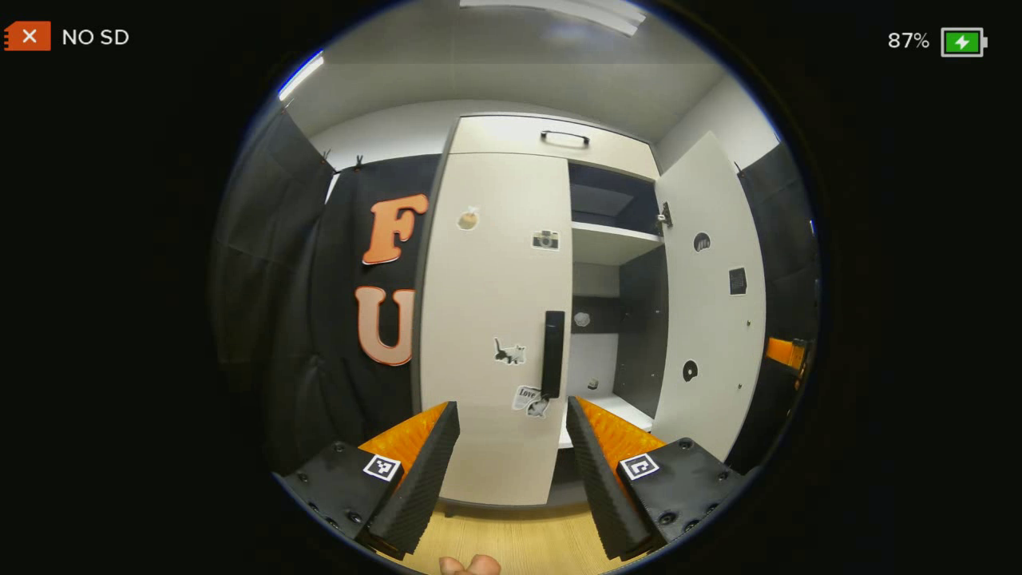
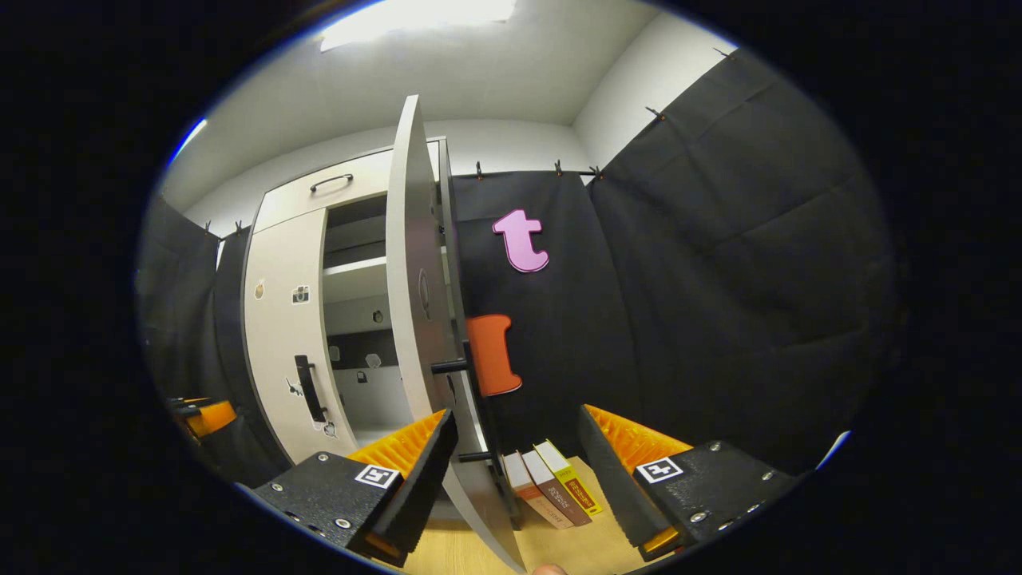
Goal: Open the right door of the double-door shoe cabinet with the right hand, and open the left door with the left hand.
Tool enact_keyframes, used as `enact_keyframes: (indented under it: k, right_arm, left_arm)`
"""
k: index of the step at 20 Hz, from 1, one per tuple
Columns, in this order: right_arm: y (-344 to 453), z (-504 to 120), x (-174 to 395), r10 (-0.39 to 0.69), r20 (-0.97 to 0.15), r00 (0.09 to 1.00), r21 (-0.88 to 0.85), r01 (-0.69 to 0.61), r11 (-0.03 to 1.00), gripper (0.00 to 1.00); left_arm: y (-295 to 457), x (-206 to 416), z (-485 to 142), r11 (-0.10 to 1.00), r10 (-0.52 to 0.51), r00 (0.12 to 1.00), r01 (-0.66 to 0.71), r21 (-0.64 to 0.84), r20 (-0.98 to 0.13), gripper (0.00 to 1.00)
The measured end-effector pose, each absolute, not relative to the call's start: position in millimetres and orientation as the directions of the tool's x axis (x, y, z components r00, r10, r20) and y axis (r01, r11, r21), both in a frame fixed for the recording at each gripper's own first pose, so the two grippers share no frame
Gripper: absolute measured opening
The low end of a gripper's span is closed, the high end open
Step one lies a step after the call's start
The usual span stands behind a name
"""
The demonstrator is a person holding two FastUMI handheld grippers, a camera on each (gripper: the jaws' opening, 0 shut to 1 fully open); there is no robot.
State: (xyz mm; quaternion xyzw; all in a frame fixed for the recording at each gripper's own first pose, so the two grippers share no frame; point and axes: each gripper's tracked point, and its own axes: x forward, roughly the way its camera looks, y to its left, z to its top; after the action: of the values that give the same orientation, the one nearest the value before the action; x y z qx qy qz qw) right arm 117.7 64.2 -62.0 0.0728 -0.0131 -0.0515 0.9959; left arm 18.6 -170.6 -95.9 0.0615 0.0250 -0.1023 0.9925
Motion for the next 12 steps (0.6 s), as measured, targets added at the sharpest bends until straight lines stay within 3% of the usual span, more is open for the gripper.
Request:
enact_keyframes:
  k: [7,12]
  right_arm:
    - [55,-47,118,-0.134,0.103,0.986,0.113,0.122,0.986,0.92]
    - [52,-40,120,-0.14,0.15,0.979,0.104,0.125,0.987,0.92]
  left_arm:
    - [-225,80,-108,0.963,-0.242,0.967,0.249,0.104,-0.078,0.82]
    - [-243,131,-99,0.962,-0.221,0.975,0.219,0.161,-0.003,0.81]
